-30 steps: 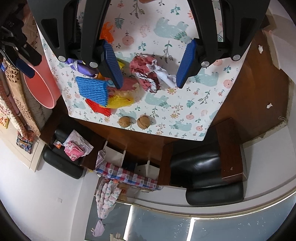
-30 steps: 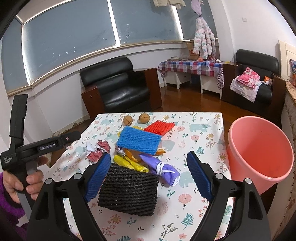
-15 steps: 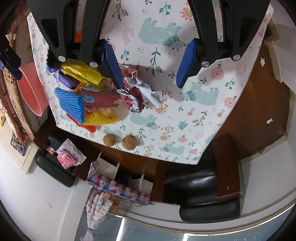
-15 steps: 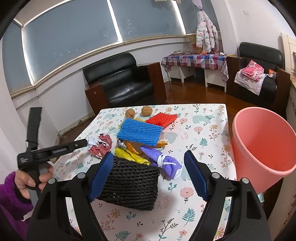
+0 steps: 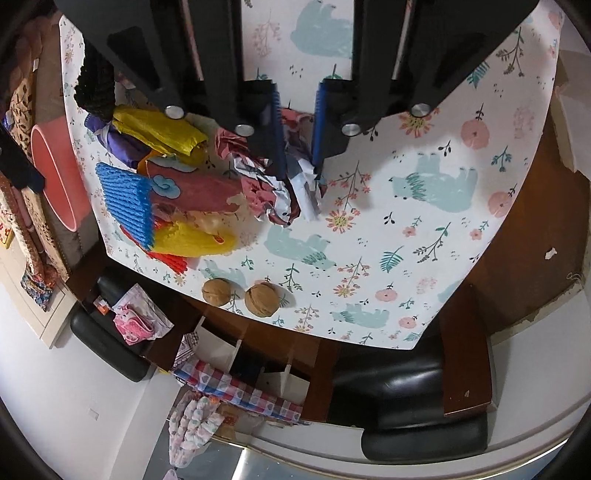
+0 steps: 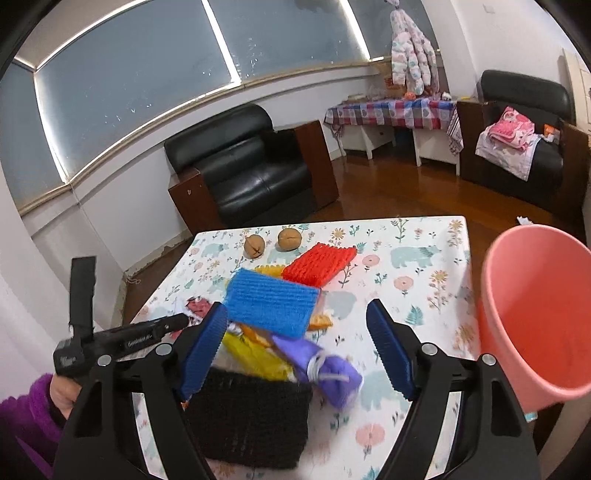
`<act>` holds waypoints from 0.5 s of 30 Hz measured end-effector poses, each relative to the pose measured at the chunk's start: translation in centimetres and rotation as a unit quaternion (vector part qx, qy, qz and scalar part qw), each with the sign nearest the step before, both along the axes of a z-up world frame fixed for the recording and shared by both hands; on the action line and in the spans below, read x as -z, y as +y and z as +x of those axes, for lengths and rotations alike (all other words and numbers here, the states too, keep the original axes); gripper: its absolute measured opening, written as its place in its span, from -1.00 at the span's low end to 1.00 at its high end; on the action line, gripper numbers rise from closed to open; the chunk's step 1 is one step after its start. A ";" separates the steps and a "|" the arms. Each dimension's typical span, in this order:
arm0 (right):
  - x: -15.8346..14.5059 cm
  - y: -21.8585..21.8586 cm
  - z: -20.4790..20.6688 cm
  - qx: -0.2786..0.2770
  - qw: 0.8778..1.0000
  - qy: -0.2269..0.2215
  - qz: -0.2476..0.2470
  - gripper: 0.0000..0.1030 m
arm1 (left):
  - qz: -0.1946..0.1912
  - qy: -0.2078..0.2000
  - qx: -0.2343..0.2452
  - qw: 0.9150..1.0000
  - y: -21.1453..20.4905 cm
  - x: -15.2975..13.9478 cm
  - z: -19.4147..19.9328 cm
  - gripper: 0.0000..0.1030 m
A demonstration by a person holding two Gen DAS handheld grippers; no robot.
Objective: Collect trash
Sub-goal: 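Grasp the crumpled red-white paper with the left tool while the right tool grasps the blue mesh sleeve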
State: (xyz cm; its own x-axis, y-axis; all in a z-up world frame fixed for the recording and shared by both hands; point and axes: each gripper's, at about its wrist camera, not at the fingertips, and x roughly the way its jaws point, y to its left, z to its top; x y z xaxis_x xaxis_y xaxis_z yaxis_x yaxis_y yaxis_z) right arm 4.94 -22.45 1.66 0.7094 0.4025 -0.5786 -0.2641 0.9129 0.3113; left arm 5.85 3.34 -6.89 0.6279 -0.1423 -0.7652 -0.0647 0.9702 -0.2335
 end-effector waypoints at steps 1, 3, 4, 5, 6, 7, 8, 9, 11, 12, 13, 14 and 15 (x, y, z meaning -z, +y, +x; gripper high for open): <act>0.3 0.1 0.6 -0.005 1.000 0.010 0.002 0.52 | -0.004 -0.001 0.000 1.000 0.1 0.0 0.0 -0.79; 1.3 0.5 2.3 -0.022 0.999 0.041 0.005 0.52 | -0.009 -0.008 0.001 1.000 0.2 -0.3 -0.1 -0.80; 2.0 0.7 3.2 -0.034 0.998 0.058 0.007 0.52 | -0.008 -0.011 0.002 1.000 0.3 -0.5 -0.4 -0.81; 2.5 0.9 3.6 -0.037 0.997 0.068 0.006 0.52 | -0.008 -0.015 0.002 1.000 0.3 -0.7 -0.5 -0.82; 3.2 1.0 4.2 -0.039 0.996 0.080 0.008 0.52 | -0.008 -0.019 0.004 1.000 0.4 -0.9 -0.6 -0.82; 3.6 1.1 4.7 -0.041 0.995 0.091 0.015 0.52 | -0.009 -0.023 0.004 1.000 0.6 -1.1 -0.8 -0.82; 4.2 1.1 5.1 -0.043 0.993 0.105 0.031 0.50 | -0.009 -0.026 0.004 1.000 0.7 -1.2 -0.9 -0.83; 4.5 1.3 5.2 -0.044 0.992 0.109 0.040 0.43 | -0.010 -0.029 0.004 1.000 0.9 -1.4 -1.0 -0.84; 4.8 1.7 5.3 -0.048 0.991 0.117 0.051 0.26 | -0.013 -0.032 0.003 0.999 1.3 -1.5 -1.2 -0.84; 4.9 2.0 5.4 -0.051 0.990 0.119 0.051 0.20 | -0.014 -0.032 0.003 0.999 1.4 -1.5 -1.3 -0.84; 4.9 2.2 5.5 -0.051 0.990 0.119 0.048 0.08 | -0.015 -0.031 0.002 0.999 1.5 -1.5 -1.2 -0.84; 5.0 2.5 5.5 -0.051 0.991 0.118 0.046 -0.04 | -0.015 -0.031 0.002 0.999 1.6 -1.5 -1.3 -0.84; 4.9 2.7 5.5 -0.051 0.990 0.118 0.049 -0.11 | -0.016 -0.031 0.001 0.999 1.6 -1.5 -1.4 -0.84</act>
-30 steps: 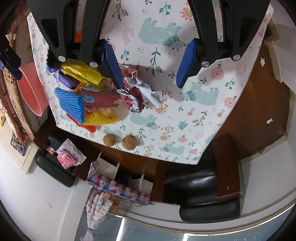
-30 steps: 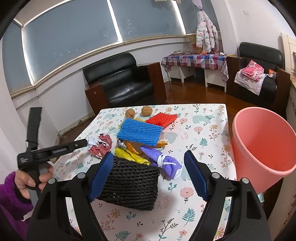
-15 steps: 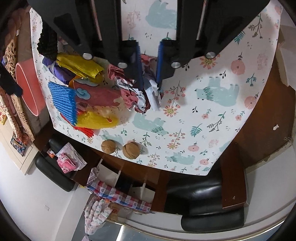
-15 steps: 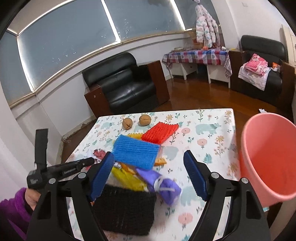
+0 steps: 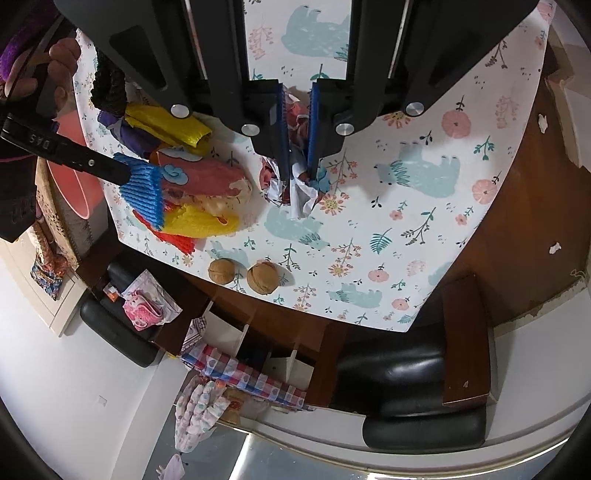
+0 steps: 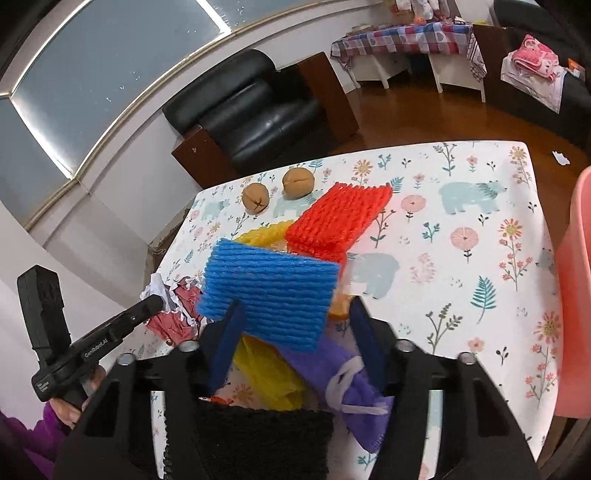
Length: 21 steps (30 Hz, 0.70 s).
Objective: Collect trash
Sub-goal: 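Grasp the crumpled red-white paper with the left tool while the right tool grasps the blue mesh sleeve, then carry both items to the pink bucket and open both tools to drop them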
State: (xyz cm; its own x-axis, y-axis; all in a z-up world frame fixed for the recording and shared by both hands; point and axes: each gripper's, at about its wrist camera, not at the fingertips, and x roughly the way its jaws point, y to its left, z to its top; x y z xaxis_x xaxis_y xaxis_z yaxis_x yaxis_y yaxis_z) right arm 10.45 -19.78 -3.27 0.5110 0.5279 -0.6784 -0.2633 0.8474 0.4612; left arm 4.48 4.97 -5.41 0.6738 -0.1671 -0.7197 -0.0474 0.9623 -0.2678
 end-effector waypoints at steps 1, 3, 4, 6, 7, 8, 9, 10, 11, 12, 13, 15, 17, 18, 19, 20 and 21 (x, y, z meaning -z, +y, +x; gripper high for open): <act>-0.1 0.1 -0.1 0.001 1.000 -0.001 0.003 -0.29 | -0.001 -0.001 0.000 1.000 0.0 -0.1 -0.2 -0.84; -0.4 0.1 -0.5 0.005 1.000 -0.008 0.006 -0.60 | -0.004 -0.005 0.000 1.000 0.1 -0.3 -0.4 -0.84; -0.6 0.1 -0.8 0.008 1.000 -0.012 0.006 -0.74 | -0.006 -0.006 0.000 1.000 0.0 -0.4 -0.6 -0.85; -1.2 -0.3 -1.6 0.013 1.000 -0.020 0.010 -0.79 | -0.005 -0.011 0.001 1.000 0.0 -0.7 -1.0 -0.85; -1.5 -0.5 -2.0 0.015 1.000 -0.024 0.012 -0.82 | -0.006 -0.013 0.002 1.000 -0.1 -0.9 -1.2 -0.85; -2.0 -0.7 -2.6 0.018 0.999 -0.033 0.012 -0.83 | -0.005 -0.017 0.002 1.000 -0.2 -1.2 -1.5 -0.85; -2.4 -0.8 -3.0 0.019 0.999 -0.038 0.012 -0.83 | -0.006 -0.020 0.002 1.000 -0.2 -1.4 -1.7 -0.85; -2.9 -1.0 -3.5 0.021 0.999 -0.045 0.013 -0.84 | -0.006 -0.024 0.003 1.000 -0.2 -1.8 -2.0 -0.85; -3.5 -1.2 -4.3 0.024 0.998 -0.057 0.010 -0.84 | -0.006 -0.027 0.003 1.000 -0.2 -2.0 -2.3 -0.85; -4.0 -1.5 -4.6 0.027 0.998 -0.063 0.008 -0.84 | -0.005 -0.032 0.004 0.999 -0.3 -2.4 -2.6 -0.85; -4.5 -1.7 -5.3 0.032 0.997 -0.074 0.004 -0.84 | -0.005 -0.037 0.004 0.999 -0.3 -2.8 -2.9 -0.85; -5.4 -2.3 -6.3 0.044 0.995 -0.088 0.000 -0.84 | -0.005 -0.047 0.005 0.999 -0.5 -3.7 -3.6 -0.85; -6.1 -3.1 -7.2 0.058 0.993 -0.099 0.002 -0.84 | -0.007 -0.057 0.007 0.998 -0.5 -4.6 -4.2 -0.85; -6.6 -3.7 -7.6 0.069 0.992 -0.105 0.001 -0.84 | -0.007 -0.062 0.008 0.998 -0.6 -5.1 -4.5 -0.85; -6.9 -4.1 -7.9 0.076 0.991 -0.110 0.000 -0.84 | -0.007 -0.065 0.009 0.998 -0.7 -5.4 -4.7 -0.85; -7.3 -4.6 -8.3 0.087 0.989 -0.116 -0.001 -0.84 | -0.008 -0.068 0.010 0.998 -0.7 -5.8 -4.9 -0.85; -7.8 -5.1 -8.8 0.099 0.987 -0.123 -0.003 -0.84 | -0.009 -0.073 0.013 0.997 -0.9 -6.3 -5.2 -0.86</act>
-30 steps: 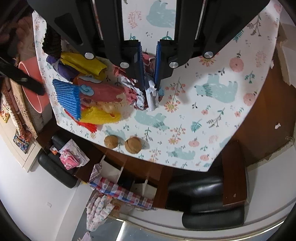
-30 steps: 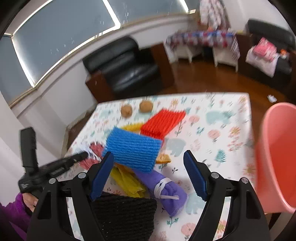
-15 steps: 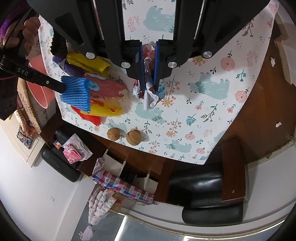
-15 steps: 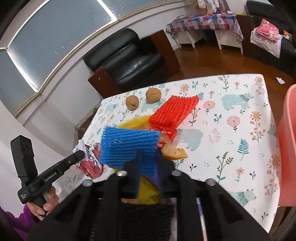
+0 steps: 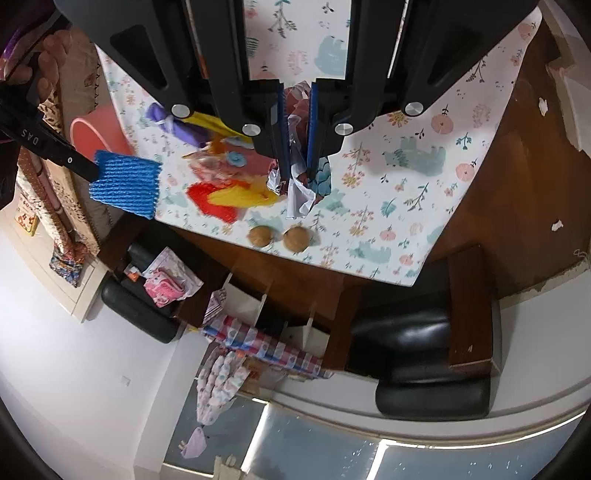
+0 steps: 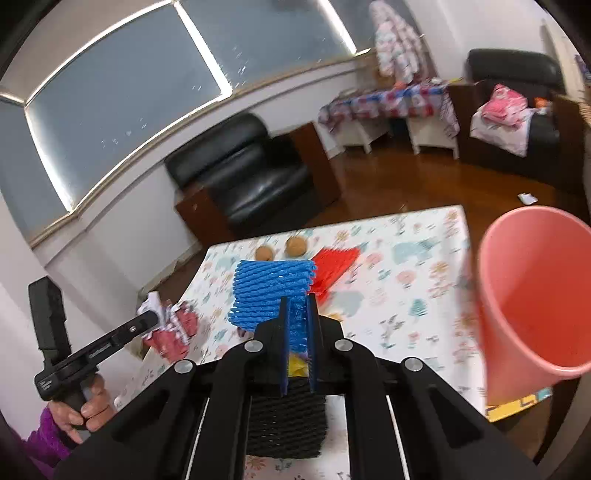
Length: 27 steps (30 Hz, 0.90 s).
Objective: Collect trash
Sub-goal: 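Carry both items to the pink bucket and open both tools to drop them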
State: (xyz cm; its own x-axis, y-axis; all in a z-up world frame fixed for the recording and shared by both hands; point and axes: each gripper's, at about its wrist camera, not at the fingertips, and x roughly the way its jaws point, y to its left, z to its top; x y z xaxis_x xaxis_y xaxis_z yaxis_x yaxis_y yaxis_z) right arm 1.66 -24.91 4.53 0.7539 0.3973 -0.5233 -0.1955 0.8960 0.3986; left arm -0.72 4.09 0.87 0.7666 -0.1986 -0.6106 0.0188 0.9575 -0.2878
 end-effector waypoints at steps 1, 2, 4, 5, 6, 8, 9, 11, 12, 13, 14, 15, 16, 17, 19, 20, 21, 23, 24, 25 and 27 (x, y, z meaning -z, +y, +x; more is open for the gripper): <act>-0.3 -0.3 -0.3 0.009 1.000 -0.005 -0.002 -0.84 | 0.000 -0.005 0.003 1.000 -0.2 -0.4 -0.3 -0.85; -0.8 -0.9 -0.8 0.022 1.000 -0.013 -0.004 -0.84 | 0.000 -0.010 0.006 1.000 -0.4 -1.0 -0.6 -0.85; -1.5 -1.9 -1.7 0.042 0.999 -0.024 -0.009 -0.84 | -0.001 -0.018 0.013 1.000 -1.0 -1.8 -1.0 -0.85; -1.9 -2.5 -2.3 0.057 0.998 -0.031 -0.015 -0.84 | -0.002 -0.022 0.018 1.000 -1.4 -2.2 -1.2 -0.85; -2.2 -2.9 -2.8 0.068 0.997 -0.035 -0.020 -0.84 | -0.001 -0.027 0.024 0.999 -1.9 -2.8 -1.5 -0.85; -2.4 -3.5 -3.3 0.081 0.996 -0.041 -0.025 -0.84 | -0.002 -0.032 0.034 0.999 -2.7 -3.5 -1.8 -0.85; -2.5 -3.9 -3.8 0.088 0.995 -0.044 -0.029 -0.84 | -0.003 -0.035 0.041 0.999 -3.3 -4.0 -2.0 -0.85; -2.8 -4.7 -4.9 0.103 0.993 -0.050 -0.036 -0.84 | -0.003 -0.042 0.050 0.998 -4.4 -4.7 -2.3 -0.86; -2.8 -5.1 -5.3 0.109 0.992 -0.051 -0.038 -0.84 | -0.003 -0.046 0.057 0.997 -5.2 -5.3 -2.5 -0.86; -2.9 -5.5 -5.8 0.118 0.991 -0.052 -0.040 -0.84 | -0.003 -0.048 0.063 0.997 -5.9 -5.7 -2.6 -0.86; -3.0 -5.8 -6.1 0.126 0.990 -0.053 -0.042 -0.84 | -0.005 -0.051 0.073 0.996 -6.8 -6.3 -2.8 -0.86; -3.1 -6.3 -6.5 0.138 0.988 -0.053 -0.045 -0.84 | -0.007 -0.054 0.081 0.995 -7.6 -6.7 -2.9 -0.86; -3.1 -6.6 -6.7 0.143 0.987 -0.054 -0.048 -0.84 | -0.007 -0.057 0.088 0.995 -8.3 -7.1 -3.0 -0.86; -3.2 -7.1 -7.0 0.154 0.985 -0.055 -0.054 -0.84 | -0.006 -0.060 0.095 0.994 -9.1 -7.4 -3.0 -0.86; -3.2 -8.1 -7.4 0.171 0.982 -0.055 -0.057 -0.84 | -0.005 -0.067 0.115 0.991 -11.1 -8.3 -3.0 -0.86; -3.2 -8.5 -7.5 0.177 0.981 -0.054 -0.056 -0.84 | -0.006 -0.068 0.124 0.990 -11.9 -8.6 -2.9 -0.86; -3.1 -9.0 -7.5 0.185 0.980 -0.053 -0.055 -0.84 | -0.007 -0.068 0.139 0.988 -13.2 -9.0 -2.7 -0.86; -2.6 -10.0 -7.5 0.195 0.978 -0.050 -0.050 -0.84 | -0.008 -0.067 0.157 0.985 -14.9 -9.4 -2.3 -0.86; -2.5 -10.2 -7.4 0.199 0.977 -0.048 -0.054 -0.84 | -0.006 -0.067 0.170 0.983 -16.1 -9.6 -2.1 -0.86; -2.2 -10.5 -7.2 0.205 0.976 -0.046 -0.059 -0.84 | -0.003 -0.068 0.179 0.981 -17.2 -9.7 -1.9 -0.86; -1.8 -11.2 -7.0 0.214 0.974 -0.043 -0.065 -0.84 | 0.002 -0.067 0.197 0.978 -19.3 -9.8 -1.2 -0.86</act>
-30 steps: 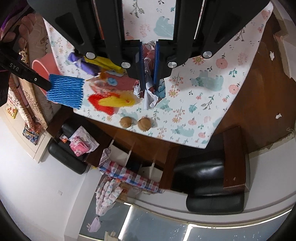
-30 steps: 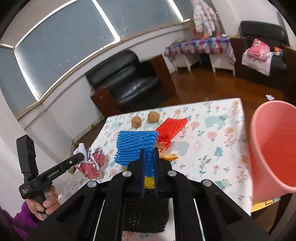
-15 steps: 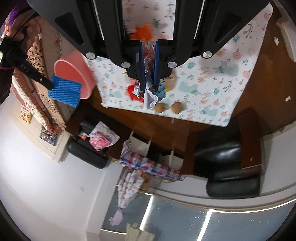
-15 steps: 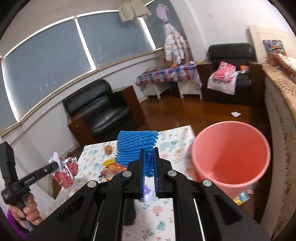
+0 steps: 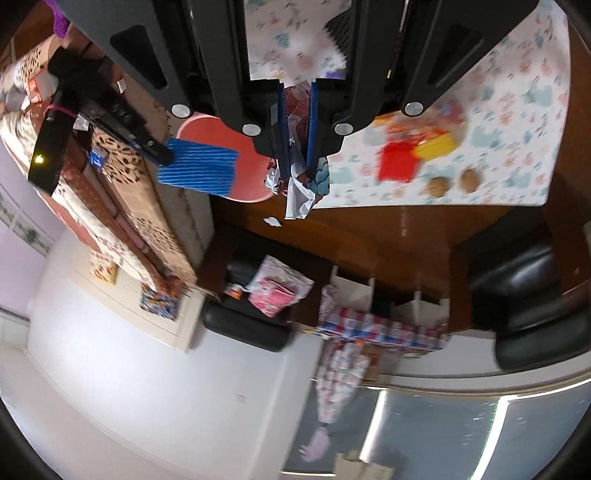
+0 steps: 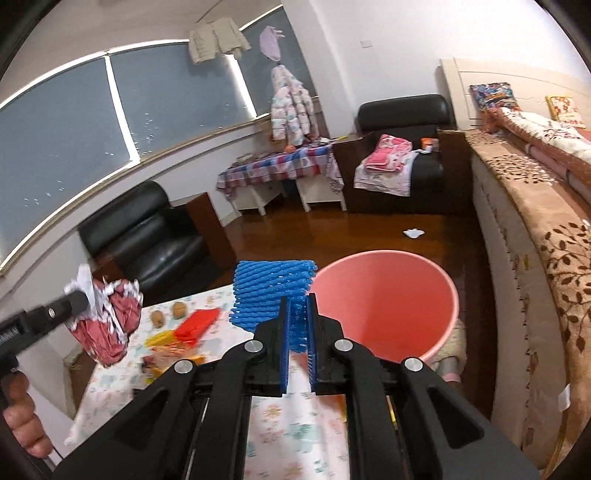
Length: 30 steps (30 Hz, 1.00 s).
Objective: Collect trash
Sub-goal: 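Carry both items to the pink bucket and open both tools to drop them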
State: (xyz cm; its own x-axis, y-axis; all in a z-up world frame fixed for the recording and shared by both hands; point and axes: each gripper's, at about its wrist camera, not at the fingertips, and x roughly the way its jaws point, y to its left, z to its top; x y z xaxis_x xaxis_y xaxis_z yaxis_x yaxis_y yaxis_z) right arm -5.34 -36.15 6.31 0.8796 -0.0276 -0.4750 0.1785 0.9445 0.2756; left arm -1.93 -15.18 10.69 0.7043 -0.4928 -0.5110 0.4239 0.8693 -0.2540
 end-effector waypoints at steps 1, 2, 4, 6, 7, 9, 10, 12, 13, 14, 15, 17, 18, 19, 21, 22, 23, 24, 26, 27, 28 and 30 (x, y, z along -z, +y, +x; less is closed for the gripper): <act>0.2 -0.4 0.1 0.004 1.000 0.002 0.000 -0.84 | 0.001 0.001 0.007 1.000 -0.9 0.0 0.4 -0.86; 0.5 -1.1 0.2 0.012 1.000 0.005 0.001 -0.84 | 0.002 0.002 0.012 1.000 -1.7 0.1 0.9 -0.86; 0.8 -2.1 0.7 0.021 1.000 0.010 -0.001 -0.84 | 0.000 0.011 0.024 1.000 -3.5 0.4 2.1 -0.86; 1.0 -3.0 1.0 0.032 0.999 0.014 -0.010 -0.84 | -0.001 0.015 0.032 0.999 -4.7 0.8 3.1 -0.86; 1.1 -3.3 1.2 0.036 0.999 0.017 -0.015 -0.84 | -0.001 0.018 0.035 0.999 -5.4 1.1 3.7 -0.86; 1.7 -4.0 1.7 0.044 0.998 0.026 -0.023 -0.84 | -0.001 0.027 0.041 0.999 -6.7 1.8 5.0 -0.86; 2.0 -4.2 1.9 0.047 0.998 0.032 -0.026 -0.84 | -0.002 0.032 0.043 0.999 -7.4 2.3 5.6 -0.86; 2.6 -4.3 2.7 0.052 0.997 0.043 -0.036 -0.84 | -0.002 0.048 0.047 0.998 -8.8 3.3 6.9 -0.86; 2.8 -4.5 3.0 0.057 0.996 0.047 -0.043 -0.84 | -0.005 0.057 0.050 0.997 -9.1 3.8 7.5 -0.86; 3.1 -4.5 3.2 0.061 0.996 0.053 -0.050 -0.84 | -0.009 0.068 0.054 0.996 -9.6 4.2 8.1 -0.86; 3.4 -4.6 3.3 0.064 0.995 0.058 -0.054 -0.84 | -0.012 0.081 0.057 0.995 -10.2 4.8 8.7 -0.86; 3.9 -5.0 3.5 0.068 0.994 0.065 -0.056 -0.84 | -0.008 0.090 0.059 0.994 -11.3 5.7 9.4 -0.86; 4.1 -5.2 3.6 0.070 0.994 0.069 -0.057 -0.84 | -0.003 0.092 0.062 0.994 -12.0 6.2 9.8 -0.86; 4.4 -5.4 3.7 0.073 0.993 0.074 -0.057 -0.84 | -0.001 0.094 0.063 0.994 -12.2 6.5 10.0 -0.86; 4.7 -5.8 4.0 0.075 0.992 0.082 -0.055 -0.84 | 0.009 0.095 0.066 0.993 -13.2 7.4 10.5 -0.86; 4.9 -5.9 4.1 0.075 0.992 0.086 -0.055 -0.84 | 0.012 0.094 0.066 0.993 -13.5 7.8 10.6 -0.86; 5.1 -5.9 4.1 0.074 0.992 0.090 -0.055 -0.84 | 0.016 0.094 0.066 0.993 -13.9 8.2 10.7 -0.85; 5.3 -5.9 4.3 0.073 0.991 0.094 -0.057 -0.84 | 0.021 0.096 0.066 0.993 -14.3 8.7 10.9 -0.85; 5.7 -5.8 4.4 0.073 0.991 0.098 -0.061 -0.84 | 0.024 0.102 0.065 0.992 -14.6 9.4 11.2 -0.85; 5.9 -5.9 4.5 0.073 0.991 0.101 -0.059 -0.84 | 0.027 0.104 0.064 0.992 -14.8 9.8 11.4 -0.85; 6.1 -6.0 4.6 0.069 0.991 0.103 -0.054 -0.84 | 0.030 0.105 0.063 0.992 -14.9 10.2 11.5 -0.85; 6.3 -6.0 4.8 0.066 0.991 0.107 -0.051 -0.84 | 0.035 0.109 0.061 0.992 -15.2 10.8 11.8 -0.85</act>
